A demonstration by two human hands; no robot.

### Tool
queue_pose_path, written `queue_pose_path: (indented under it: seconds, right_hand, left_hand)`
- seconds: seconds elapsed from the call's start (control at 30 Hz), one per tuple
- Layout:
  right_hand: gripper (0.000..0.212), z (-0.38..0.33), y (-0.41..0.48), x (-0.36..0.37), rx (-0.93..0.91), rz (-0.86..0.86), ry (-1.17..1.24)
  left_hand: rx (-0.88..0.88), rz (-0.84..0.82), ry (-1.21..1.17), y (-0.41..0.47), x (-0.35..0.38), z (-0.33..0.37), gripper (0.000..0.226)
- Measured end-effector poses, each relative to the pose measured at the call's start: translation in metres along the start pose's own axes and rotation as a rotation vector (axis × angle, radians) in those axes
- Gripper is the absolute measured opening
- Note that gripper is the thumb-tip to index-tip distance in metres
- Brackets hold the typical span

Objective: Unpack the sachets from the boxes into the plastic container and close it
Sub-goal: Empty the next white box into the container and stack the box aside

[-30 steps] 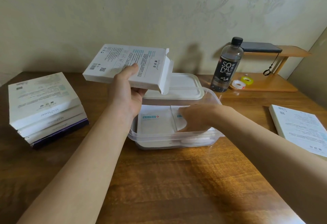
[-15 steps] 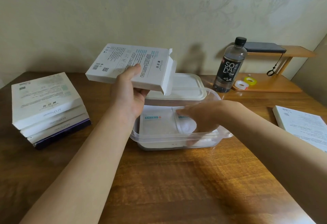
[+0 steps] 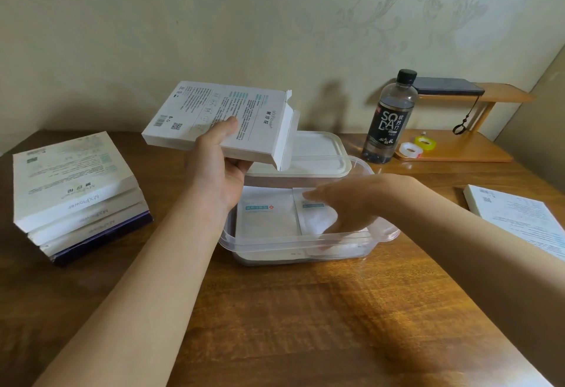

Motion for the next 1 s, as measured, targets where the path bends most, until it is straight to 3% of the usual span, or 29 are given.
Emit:
queue_pose_path:
  seconds: [0.23, 0.8, 1.0]
  right_hand:
    - [0.085, 0.004, 0.001, 0.015, 0.041, -0.047, -0.109]
    - [0.075, -0.005, 0.004, -0.004, 0.028, 0.022, -0.07]
    - [0.089, 0.009, 0.0, -0.001, 0.041, -0.037, -0.174]
  left_hand:
    - [0.005, 0.008, 0.001, -0.001, -0.001, 0.0, 0.033]
    - [0.019, -0.031, 0.029, -0.002, 0.004, 0.002, 0.031]
    - [0.023, -0.033, 0.035, -0.001, 0.003, 0.002, 0.034]
Point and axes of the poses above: each hand's wrist, its own y-axis towards the middle knuckle, its own x-axis out of the palm, z = x × y, the point moved 10 cm from there along y, towards the middle knuckle, and after that the axes turned 12 degrees about z, right-handed, at the moved point
